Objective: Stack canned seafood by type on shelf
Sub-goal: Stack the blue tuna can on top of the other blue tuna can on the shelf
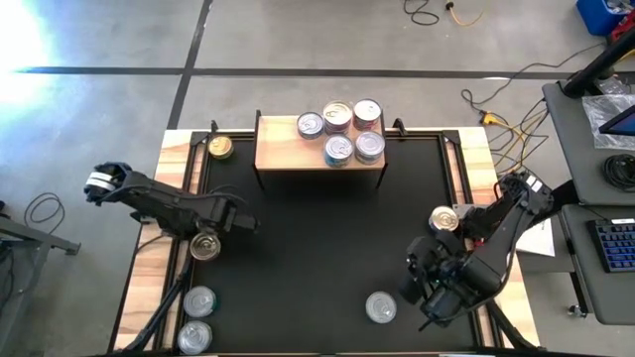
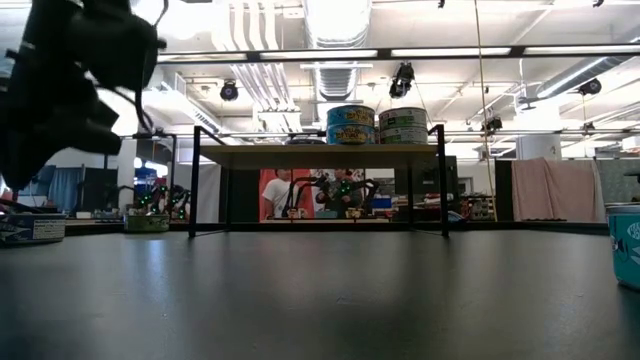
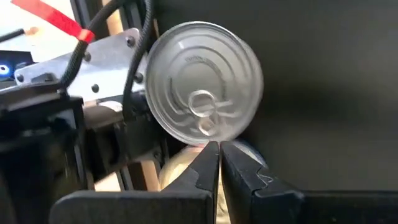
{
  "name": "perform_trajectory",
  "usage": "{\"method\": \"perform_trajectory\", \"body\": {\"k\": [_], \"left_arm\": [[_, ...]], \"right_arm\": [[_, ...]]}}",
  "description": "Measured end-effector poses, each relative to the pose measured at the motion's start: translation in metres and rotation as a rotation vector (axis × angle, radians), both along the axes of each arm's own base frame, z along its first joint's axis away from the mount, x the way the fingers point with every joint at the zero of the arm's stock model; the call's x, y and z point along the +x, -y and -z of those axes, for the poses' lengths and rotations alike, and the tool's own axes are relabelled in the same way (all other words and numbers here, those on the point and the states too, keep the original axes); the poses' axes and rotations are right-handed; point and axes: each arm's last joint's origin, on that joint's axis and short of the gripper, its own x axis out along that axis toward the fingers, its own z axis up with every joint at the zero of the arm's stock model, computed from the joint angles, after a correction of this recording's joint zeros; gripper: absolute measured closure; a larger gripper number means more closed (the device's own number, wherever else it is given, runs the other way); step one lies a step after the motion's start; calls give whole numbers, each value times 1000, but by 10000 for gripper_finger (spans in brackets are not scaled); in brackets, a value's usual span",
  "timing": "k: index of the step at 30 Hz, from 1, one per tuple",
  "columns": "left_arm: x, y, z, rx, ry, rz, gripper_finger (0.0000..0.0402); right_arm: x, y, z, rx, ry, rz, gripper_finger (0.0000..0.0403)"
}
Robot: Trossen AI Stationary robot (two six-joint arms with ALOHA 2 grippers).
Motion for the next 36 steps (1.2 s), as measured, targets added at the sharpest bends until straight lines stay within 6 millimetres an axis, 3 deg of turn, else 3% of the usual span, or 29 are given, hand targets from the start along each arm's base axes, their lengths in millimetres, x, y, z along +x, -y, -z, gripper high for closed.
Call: {"method": "perform_trajectory", "body": {"k": [5, 8, 15, 24, 27, 30, 36], "left_arm": [[-2, -15, 12, 33, -18, -20, 401], [2, -26, 13, 72, -24, 66, 401], [3, -53, 31, 1, -165, 69, 401], [17, -54, 63, -185, -358, 354, 401], [31, -49, 60, -205, -365, 462, 401], [57, -40, 49, -170, -246, 537, 401], [125, -10, 14, -49, 217, 662, 401]], "right_arm": [[12, 13, 0, 3, 11, 73, 388], [18, 20, 0, 1, 14, 102, 392], [32, 36, 0, 14, 29, 171, 390], [42, 47, -1, 7, 22, 144, 390], [42, 50, -3, 12, 19, 139, 390], [41, 52, -6, 12, 18, 125, 390], [38, 62, -13, 18, 7, 89, 390]]}}
